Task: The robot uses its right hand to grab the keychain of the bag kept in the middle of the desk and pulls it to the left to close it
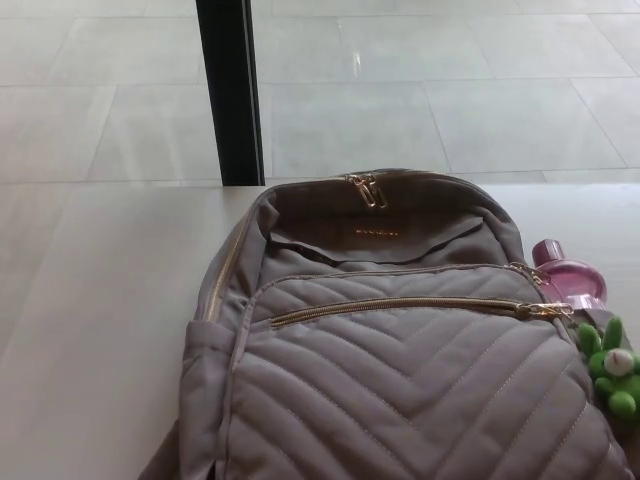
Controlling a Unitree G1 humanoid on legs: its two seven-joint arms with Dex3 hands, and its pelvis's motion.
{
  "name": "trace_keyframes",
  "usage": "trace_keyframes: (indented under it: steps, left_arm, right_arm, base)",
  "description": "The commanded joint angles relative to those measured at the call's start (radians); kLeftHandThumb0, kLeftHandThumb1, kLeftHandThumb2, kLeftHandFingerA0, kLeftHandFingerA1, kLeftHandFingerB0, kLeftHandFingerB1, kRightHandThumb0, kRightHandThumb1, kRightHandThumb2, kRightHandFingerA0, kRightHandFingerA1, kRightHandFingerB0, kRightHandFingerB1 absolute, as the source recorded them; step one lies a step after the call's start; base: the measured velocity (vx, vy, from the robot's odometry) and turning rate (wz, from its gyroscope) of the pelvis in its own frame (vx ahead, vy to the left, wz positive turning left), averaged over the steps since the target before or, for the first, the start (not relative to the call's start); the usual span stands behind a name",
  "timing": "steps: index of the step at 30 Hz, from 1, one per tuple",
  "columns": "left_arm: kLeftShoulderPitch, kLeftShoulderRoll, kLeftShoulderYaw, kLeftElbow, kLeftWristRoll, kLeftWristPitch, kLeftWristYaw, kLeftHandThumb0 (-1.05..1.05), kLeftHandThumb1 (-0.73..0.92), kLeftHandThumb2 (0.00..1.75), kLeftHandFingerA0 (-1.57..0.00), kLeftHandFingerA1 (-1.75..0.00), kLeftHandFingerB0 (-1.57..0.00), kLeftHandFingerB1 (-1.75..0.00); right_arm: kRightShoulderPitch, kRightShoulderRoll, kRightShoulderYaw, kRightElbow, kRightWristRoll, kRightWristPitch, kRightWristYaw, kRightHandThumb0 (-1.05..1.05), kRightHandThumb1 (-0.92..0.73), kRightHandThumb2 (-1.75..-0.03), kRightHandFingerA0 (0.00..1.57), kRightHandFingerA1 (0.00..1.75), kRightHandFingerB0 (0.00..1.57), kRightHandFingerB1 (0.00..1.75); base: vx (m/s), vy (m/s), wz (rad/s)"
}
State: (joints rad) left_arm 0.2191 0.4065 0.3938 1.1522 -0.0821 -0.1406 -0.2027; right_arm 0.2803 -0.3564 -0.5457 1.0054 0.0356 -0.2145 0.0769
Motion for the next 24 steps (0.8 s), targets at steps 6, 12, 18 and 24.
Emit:
trace_keyframes:
  steps: [6, 12, 18, 24]
  left_arm:
    - [-0.015, 0.053, 0.070, 0.048, -0.066, -0.087, -0.071, -0.63, 0.69, 0.61, -0.71, -0.56, -0.53, -0.41]
    - [-0.025, 0.059, 0.062, 0.055, -0.070, -0.072, -0.089, -0.62, 0.71, 0.62, -0.68, -0.53, -0.54, -0.43]
    - [-0.030, 0.059, 0.060, 0.074, -0.067, -0.072, -0.084, -0.65, 0.71, 0.61, -0.71, -0.55, -0.56, -0.43]
    - [-0.024, 0.062, 0.057, 0.061, -0.066, -0.077, -0.096, -0.65, 0.71, 0.62, -0.69, -0.53, -0.55, -0.42]
  right_arm:
    - [-0.074, -0.057, -0.166, -0.085, 0.202, -0.057, 0.023, -0.78, -0.59, -0.59, 0.72, 1.08, 0.10, 0.62]
    - [-0.114, -0.069, -0.191, -0.354, 0.248, 0.017, 0.037, -0.83, -0.51, -0.85, 0.95, 0.91, 0.10, 0.59]
    - [-0.164, -0.061, -0.125, -0.685, 0.308, 0.095, 0.115, -0.68, -0.57, -0.58, 0.69, 0.44, 0.24, 0.32]
    - [-0.086, -0.074, 0.016, -0.983, 0.307, 0.132, 0.240, -0.65, -0.64, -0.60, 0.49, 0.41, 0.15, 0.27]
  base:
    - [0.00, 0.000, 0.00]
    - [0.00, 0.000, 0.00]
    - [0.00, 0.000, 0.00]
    - [0.00, 0.000, 0.00]
